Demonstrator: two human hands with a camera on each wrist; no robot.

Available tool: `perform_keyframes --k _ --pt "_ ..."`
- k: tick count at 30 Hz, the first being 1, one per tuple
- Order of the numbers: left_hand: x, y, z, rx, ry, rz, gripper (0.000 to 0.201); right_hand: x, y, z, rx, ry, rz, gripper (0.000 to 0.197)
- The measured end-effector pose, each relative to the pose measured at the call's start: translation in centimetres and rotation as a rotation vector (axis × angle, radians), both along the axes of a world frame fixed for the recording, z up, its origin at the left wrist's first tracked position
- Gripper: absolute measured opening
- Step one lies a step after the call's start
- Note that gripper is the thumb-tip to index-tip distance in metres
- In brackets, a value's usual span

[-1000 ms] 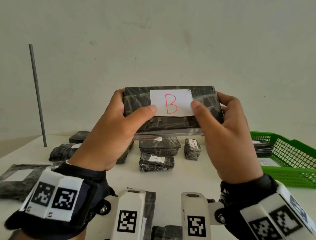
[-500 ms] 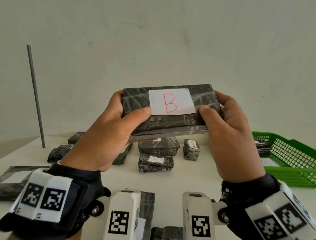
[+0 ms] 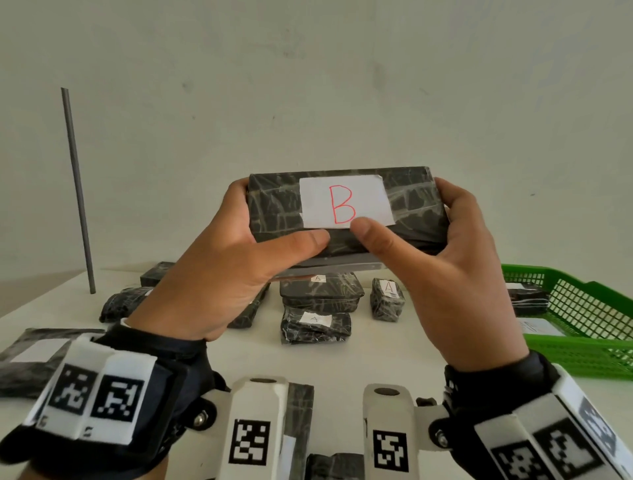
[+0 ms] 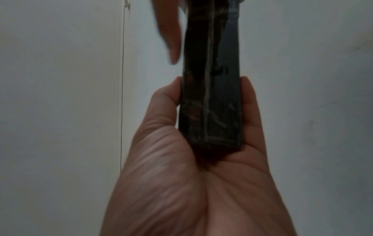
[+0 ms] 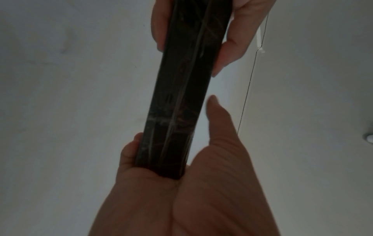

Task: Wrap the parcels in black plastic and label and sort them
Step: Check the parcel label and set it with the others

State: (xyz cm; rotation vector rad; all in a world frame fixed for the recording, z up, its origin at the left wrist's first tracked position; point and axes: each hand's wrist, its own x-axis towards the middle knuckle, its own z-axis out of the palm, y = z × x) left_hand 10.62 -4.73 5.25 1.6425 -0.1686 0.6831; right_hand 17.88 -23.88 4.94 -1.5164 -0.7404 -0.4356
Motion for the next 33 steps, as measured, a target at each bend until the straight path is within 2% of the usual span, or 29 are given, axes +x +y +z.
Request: perform_keyframes --k 7,11,15,18,20,22,24,27,29,30,32,33 --pt "-0.1 0.0 0.1 0.007 0.016 0.008 0.08 0.7 -0.1 -0.1 0.063 0.055 0.116 0.077" --pt "-0.1 0.2 0.1 -0.031 0.026 -0.01 0.072 1.3 -0.5 -0.2 0.14 0.07 0.17 0.05" --pt "0.0 0.3 0.1 -0.07 0.039 -0.034 0.057 1.9 -1.6 -0.3 0.177 0.129 0.271 0.036" --pt "0.1 0.5 0.1 -0.075 0.038 -0.043 0.062 2.5 -1.9 -0.6 0.154 0.123 0.311 0.038" --pt "0.1 0.6 0.1 -0.093 0.031 -0.069 0.064 2.7 -1.8 -0.8 0.179 0.155 0.255 0.034" --pt "0.1 0.6 0.1 -0.08 0.019 -0.058 0.065 2.5 -1.5 -0.6 0.27 0.259 0.341 0.042" --pt "0.1 0.7 0.1 -0.088 0.009 -0.063 0.065 2.6 -2.1 -0.8 0.262 0.284 0.396 0.042" --pt "0.0 0.5 0.0 -0.082 0.005 -0.078 0.072 1.8 -1.4 -0.4 0.143 0.146 0.228 0.035" --pt "0.0 0.3 0.1 -0.055 -0.001 -0.067 0.077 1.6 -1.0 -0.2 0.078 0.077 0.191 0.027" --pt "0.0 0.2 0.1 -0.045 -0.002 -0.064 0.08 1.5 -0.8 -0.2 0.072 0.066 0.176 0.034" --pt "-0.1 0.0 0.1 -0.023 0.0 -0.055 0.085 1.3 -0.4 -0.1 0.066 0.045 0.149 0.066" --pt "-0.1 0.0 0.1 -0.018 0.001 -0.054 0.086 1.1 -0.3 -0.2 0.061 0.038 0.138 0.074"
